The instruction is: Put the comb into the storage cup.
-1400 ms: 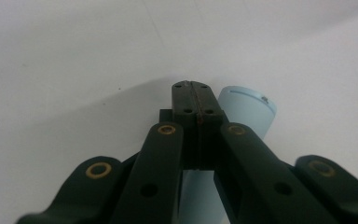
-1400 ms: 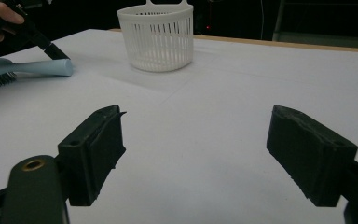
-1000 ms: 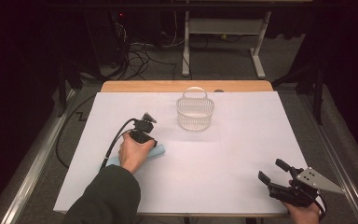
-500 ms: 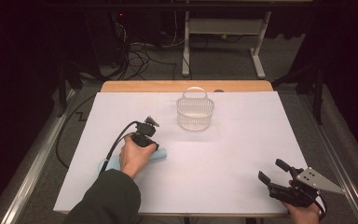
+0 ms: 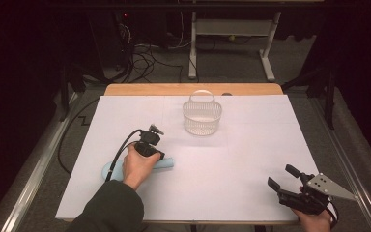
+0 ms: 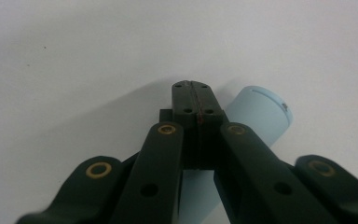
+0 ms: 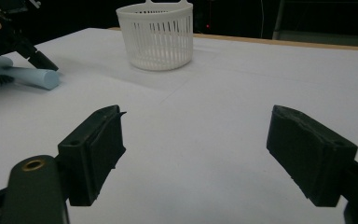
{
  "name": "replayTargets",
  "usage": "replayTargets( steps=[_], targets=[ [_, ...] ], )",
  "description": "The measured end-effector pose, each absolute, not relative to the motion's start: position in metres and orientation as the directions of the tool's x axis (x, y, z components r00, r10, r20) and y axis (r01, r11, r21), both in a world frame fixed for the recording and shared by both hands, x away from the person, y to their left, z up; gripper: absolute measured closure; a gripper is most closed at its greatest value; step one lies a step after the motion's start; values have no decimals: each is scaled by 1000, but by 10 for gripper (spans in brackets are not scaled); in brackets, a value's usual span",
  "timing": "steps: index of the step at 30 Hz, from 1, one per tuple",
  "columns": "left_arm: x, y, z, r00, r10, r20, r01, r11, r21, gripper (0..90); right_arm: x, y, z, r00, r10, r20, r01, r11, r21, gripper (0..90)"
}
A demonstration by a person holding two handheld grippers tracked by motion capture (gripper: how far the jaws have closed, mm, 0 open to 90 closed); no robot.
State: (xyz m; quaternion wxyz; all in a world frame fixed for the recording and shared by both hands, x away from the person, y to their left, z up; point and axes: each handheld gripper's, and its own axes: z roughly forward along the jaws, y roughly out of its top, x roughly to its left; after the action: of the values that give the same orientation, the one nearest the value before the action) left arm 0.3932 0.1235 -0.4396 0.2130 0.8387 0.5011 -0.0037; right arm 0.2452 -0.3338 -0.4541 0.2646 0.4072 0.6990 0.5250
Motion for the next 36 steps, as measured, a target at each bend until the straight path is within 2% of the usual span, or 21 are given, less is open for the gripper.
replayTargets(
  steps=[36],
  targets=[
    [353,121,-450,549,798,-247,790,-399,466,900,246,-333,-454,-526,849,57,291,116,950,196]
  ],
)
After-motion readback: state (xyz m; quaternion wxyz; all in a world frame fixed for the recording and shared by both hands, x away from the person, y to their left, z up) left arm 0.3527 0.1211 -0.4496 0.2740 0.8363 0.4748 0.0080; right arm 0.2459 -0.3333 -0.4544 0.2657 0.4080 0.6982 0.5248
